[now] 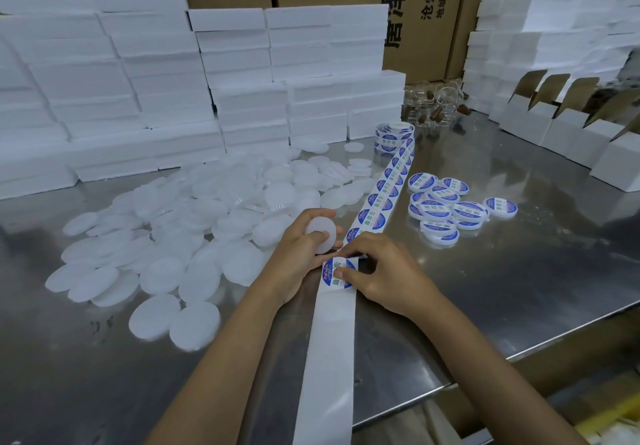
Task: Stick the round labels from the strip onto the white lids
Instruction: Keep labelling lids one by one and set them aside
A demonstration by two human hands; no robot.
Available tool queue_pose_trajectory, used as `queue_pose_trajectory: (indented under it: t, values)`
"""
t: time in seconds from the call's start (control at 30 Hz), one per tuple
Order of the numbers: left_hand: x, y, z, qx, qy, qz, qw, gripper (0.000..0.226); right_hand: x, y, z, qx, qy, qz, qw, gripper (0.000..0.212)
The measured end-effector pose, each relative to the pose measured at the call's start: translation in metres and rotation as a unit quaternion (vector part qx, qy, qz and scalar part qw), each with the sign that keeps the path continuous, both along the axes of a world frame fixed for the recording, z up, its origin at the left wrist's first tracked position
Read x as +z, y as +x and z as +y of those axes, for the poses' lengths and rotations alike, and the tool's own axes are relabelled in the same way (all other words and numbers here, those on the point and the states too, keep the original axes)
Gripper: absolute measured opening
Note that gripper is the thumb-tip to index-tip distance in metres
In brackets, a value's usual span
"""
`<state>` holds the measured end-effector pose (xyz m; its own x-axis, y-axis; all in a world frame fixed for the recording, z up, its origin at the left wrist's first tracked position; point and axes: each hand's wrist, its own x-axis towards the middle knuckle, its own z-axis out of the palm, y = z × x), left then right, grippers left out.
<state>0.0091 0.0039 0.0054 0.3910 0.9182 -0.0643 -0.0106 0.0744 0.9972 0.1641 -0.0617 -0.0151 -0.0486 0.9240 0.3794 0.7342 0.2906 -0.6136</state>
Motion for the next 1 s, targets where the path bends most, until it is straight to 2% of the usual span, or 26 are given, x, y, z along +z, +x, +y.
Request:
queue_pose_trajectory:
  t: [0.13,0.23,0.37,0.43,0.5,0.6,0.73,0.87,1.0]
  values:
    - [-0.001,0.0,0.001,0.001,0.009,0.005,1.0,0.038,0.001,-0.002,-0.002,0.01,0.035,-0.013,0.999,0.018]
    - [-0.001,0.001,0.001,0.004,0.014,0.011,1.0,0.039,0.002,-0.008,-0.004,0.018,0.054,0.018,0.998,0.014]
    - [0.0,0.001,0.001,0.015,0.03,0.036,0.999,0.034,0.008,-0.016,-0.006,0.05,0.012,0.193,0.98,0.009]
    - [0.0,0.0,0.001,0.014,0.025,0.03,0.999,0.028,0.013,-0.013,-0.008,0.061,-0.009,0.31,0.949,0.013]
    - [0.002,-0.001,0.001,0.017,0.006,0.001,1.0,0.023,0.017,-0.009,-0.009,0.073,-0.026,0.424,0.902,0.016]
    - [0.002,0.0,0.003,0.02,-0.046,-0.05,0.997,0.028,0.022,-0.001,-0.008,0.073,-0.025,0.51,0.857,0.022]
    - [0.002,-0.002,0.003,0.004,-0.127,-0.138,0.982,0.037,0.03,-0.003,0.006,0.044,-0.059,0.503,0.861,0.023]
    - [0.007,-0.003,-0.001,-0.044,-0.186,-0.242,0.951,0.034,0.03,-0.024,0.02,0.018,-0.058,0.445,0.893,0.022]
    - [0.009,0.001,0.0,-0.008,-0.216,-0.276,0.937,0.034,0.025,-0.032,0.022,0.008,-0.033,0.374,0.927,0.027]
